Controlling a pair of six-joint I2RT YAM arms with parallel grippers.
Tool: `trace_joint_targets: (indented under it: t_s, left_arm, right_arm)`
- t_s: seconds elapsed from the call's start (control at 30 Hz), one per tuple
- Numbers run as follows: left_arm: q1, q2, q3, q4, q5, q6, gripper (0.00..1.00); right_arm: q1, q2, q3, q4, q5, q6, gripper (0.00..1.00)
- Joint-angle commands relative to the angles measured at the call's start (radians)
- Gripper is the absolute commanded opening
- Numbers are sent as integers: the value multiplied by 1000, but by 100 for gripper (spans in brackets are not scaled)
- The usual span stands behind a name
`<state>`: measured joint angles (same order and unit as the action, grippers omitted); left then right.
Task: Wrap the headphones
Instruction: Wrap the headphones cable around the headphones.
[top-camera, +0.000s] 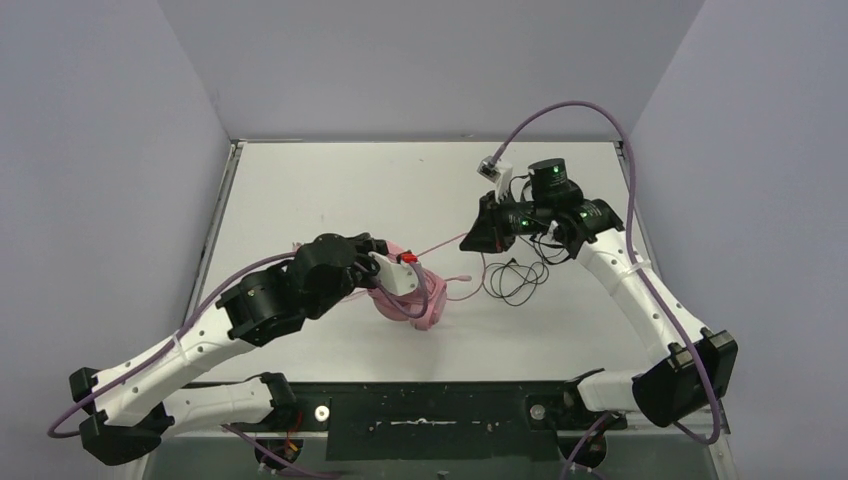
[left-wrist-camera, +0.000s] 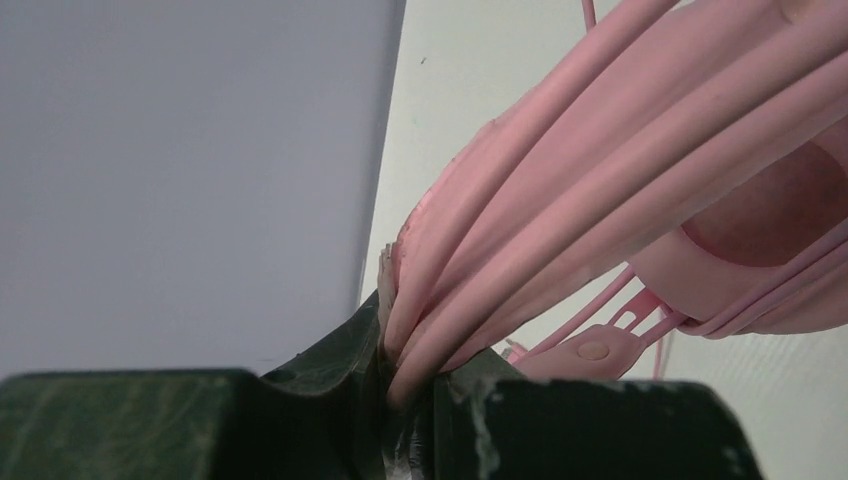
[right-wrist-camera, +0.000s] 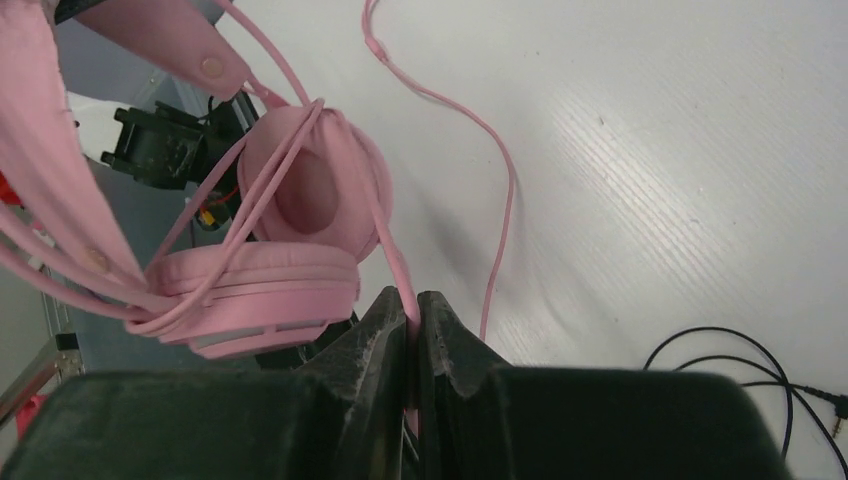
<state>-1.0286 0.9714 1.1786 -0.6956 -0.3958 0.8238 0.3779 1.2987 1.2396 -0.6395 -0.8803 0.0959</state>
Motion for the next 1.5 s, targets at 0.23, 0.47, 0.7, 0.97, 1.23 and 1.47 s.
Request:
trace_joint_targets:
  t_s: [0.23,0.47,0.7,0.97,1.23,1.47]
  left_arm:
    - [-3,76,-43,168,-380,144,0]
    - [5,160,29,112,-414,-16,0]
    - [88,276,83,35,-466,-182,0]
    - [170,337,168,-43,-490,-344,0]
    - [187,464,358,-193,-513,-555,0]
    - [248,495,480,-278,-382,-755,0]
  right_arm:
    - [30,-1,179,-285,2,54,0]
    - [46,-75,35,78,-106,455,0]
    - [84,-116,-87,287,-43,733,0]
    - [99,-144,-229,615,57,979,2]
    - [269,-130,-316,974,316,1090,14]
    - [375,-95,-361,1017,511,938,13]
